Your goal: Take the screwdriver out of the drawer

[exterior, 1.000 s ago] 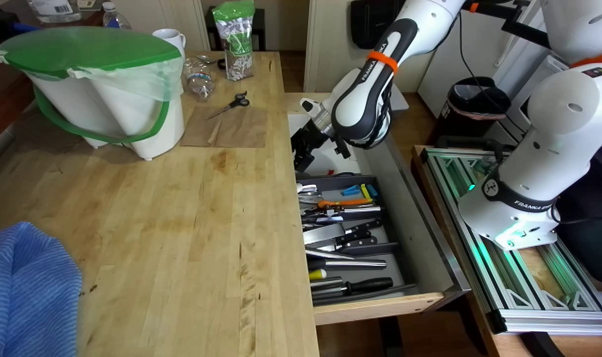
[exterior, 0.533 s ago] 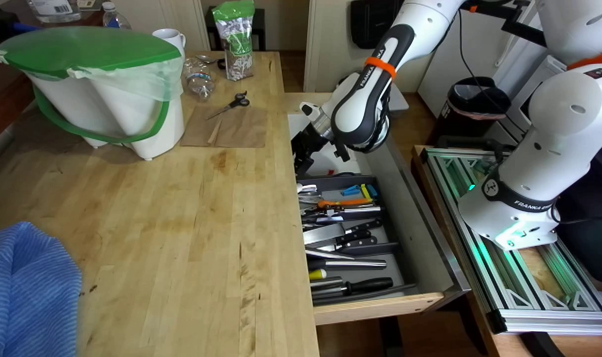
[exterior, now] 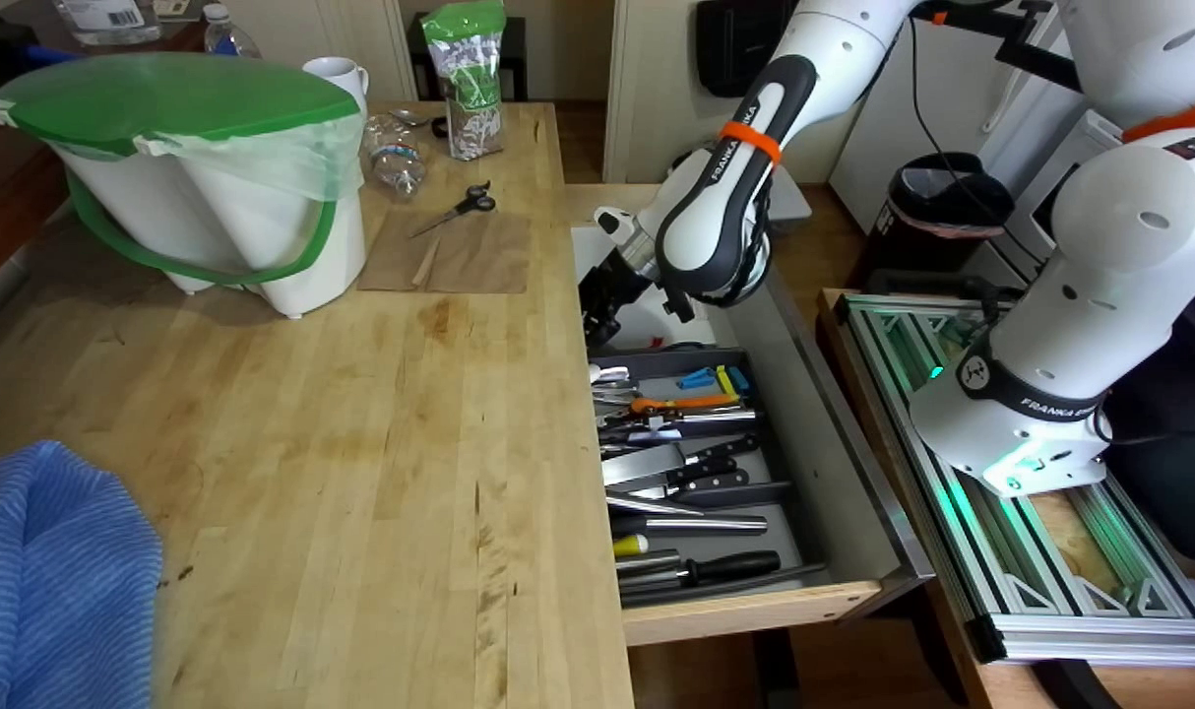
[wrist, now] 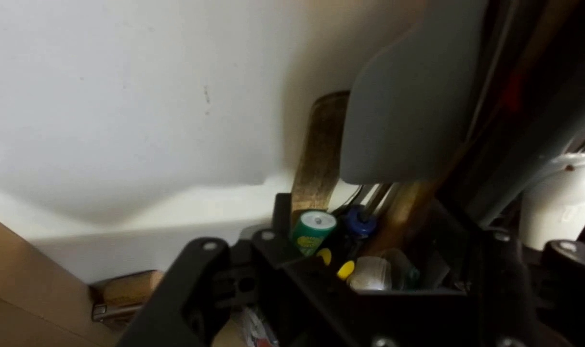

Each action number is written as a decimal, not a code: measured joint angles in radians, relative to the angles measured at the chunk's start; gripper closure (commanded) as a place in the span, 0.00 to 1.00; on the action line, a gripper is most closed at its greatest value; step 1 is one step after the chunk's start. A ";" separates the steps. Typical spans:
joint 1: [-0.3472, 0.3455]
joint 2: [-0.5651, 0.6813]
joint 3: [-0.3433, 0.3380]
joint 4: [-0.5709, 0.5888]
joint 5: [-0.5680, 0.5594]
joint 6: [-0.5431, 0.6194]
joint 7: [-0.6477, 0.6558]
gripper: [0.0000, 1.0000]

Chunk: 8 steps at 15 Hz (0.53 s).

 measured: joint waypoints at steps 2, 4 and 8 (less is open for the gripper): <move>0.024 0.000 -0.013 0.008 0.000 0.000 0.003 0.23; 0.048 0.000 -0.023 0.018 0.000 0.000 0.005 0.19; 0.083 0.000 -0.030 0.038 0.000 0.000 0.009 0.22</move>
